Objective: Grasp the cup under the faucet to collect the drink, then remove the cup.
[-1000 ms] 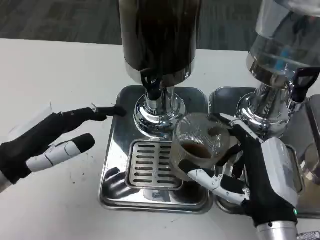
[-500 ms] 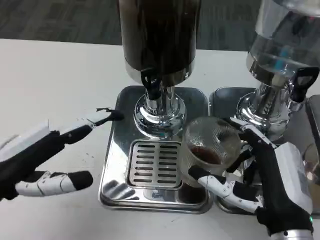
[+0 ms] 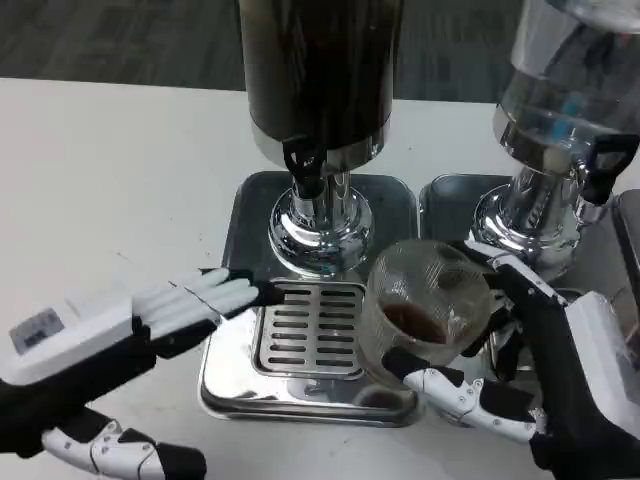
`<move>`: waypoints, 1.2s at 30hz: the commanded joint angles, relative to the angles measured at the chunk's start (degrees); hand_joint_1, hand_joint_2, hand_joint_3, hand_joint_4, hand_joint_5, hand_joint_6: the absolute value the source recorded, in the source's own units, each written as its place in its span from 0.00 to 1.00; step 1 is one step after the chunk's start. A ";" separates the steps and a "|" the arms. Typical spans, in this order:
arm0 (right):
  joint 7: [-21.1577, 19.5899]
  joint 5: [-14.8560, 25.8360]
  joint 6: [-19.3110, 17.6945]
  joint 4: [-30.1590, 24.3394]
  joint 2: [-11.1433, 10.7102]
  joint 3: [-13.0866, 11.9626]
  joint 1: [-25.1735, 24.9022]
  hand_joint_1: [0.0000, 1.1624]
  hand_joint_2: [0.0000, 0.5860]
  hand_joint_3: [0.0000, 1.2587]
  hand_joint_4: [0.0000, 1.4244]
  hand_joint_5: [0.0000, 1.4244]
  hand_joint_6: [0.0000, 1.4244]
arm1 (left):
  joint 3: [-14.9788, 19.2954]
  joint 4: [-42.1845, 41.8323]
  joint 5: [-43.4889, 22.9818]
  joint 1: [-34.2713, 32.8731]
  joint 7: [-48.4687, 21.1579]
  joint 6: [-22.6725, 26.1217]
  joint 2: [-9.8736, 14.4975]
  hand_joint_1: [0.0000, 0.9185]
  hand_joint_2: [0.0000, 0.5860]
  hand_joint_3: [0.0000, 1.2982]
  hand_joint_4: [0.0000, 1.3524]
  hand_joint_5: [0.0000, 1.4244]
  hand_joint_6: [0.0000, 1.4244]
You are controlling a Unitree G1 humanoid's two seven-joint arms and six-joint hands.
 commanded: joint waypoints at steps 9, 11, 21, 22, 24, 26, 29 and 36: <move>0.15 0.97 -4.56 -5.22 -0.41 -1.15 4.29 0.60 0.41 0.39 0.44 0.61 0.83 | -4.01 -3.03 5.70 0.97 5.09 -4.61 4.53 0.00 0.19 0.03 0.00 0.00 0.01; 0.29 1.08 -4.99 -5.62 -0.50 -1.30 4.96 0.60 0.41 0.39 0.45 0.61 0.83 | -4.77 -3.65 5.45 1.35 5.79 -4.57 5.07 0.00 0.19 0.03 0.00 0.00 0.01; 1.41 2.04 -5.61 -6.26 -0.72 -2.81 6.56 0.60 0.41 0.39 0.45 0.62 0.83 | -6.46 -5.99 4.51 2.66 8.79 -3.60 6.65 0.00 0.18 0.03 0.00 0.00 0.01; 1.40 1.81 -5.62 -6.35 -0.71 -2.91 6.50 0.60 0.41 0.39 0.45 0.62 0.83 | -6.54 -5.98 4.51 2.66 8.92 -3.50 6.73 0.00 0.18 0.03 0.00 0.00 0.01; 1.50 1.79 -5.65 -6.33 -0.57 -3.04 6.39 0.60 0.41 0.39 0.45 0.62 0.83 | -6.63 -5.96 4.56 2.78 9.30 -3.24 6.80 0.00 0.18 0.04 0.00 0.00 0.01; 1.75 1.84 -5.37 -6.32 -0.33 -2.98 6.36 0.60 0.41 0.40 0.45 0.62 0.83 | -6.68 -5.95 4.74 2.96 9.65 -3.11 6.95 0.00 0.18 0.04 0.00 0.00 0.01; 1.82 1.70 -5.64 -6.31 -0.27 -3.05 6.37 0.60 0.41 0.40 0.45 0.62 0.83 | -6.59 -5.75 4.81 3.35 10.14 -2.88 7.11 0.00 0.18 0.04 0.00 0.00 0.01; 2.05 1.55 -5.86 -6.66 -0.42 -3.36 6.35 0.60 0.41 0.40 0.45 0.62 0.83 | -6.76 -5.03 4.66 3.15 10.81 -2.37 7.27 0.00 0.18 0.04 0.00 0.00 0.01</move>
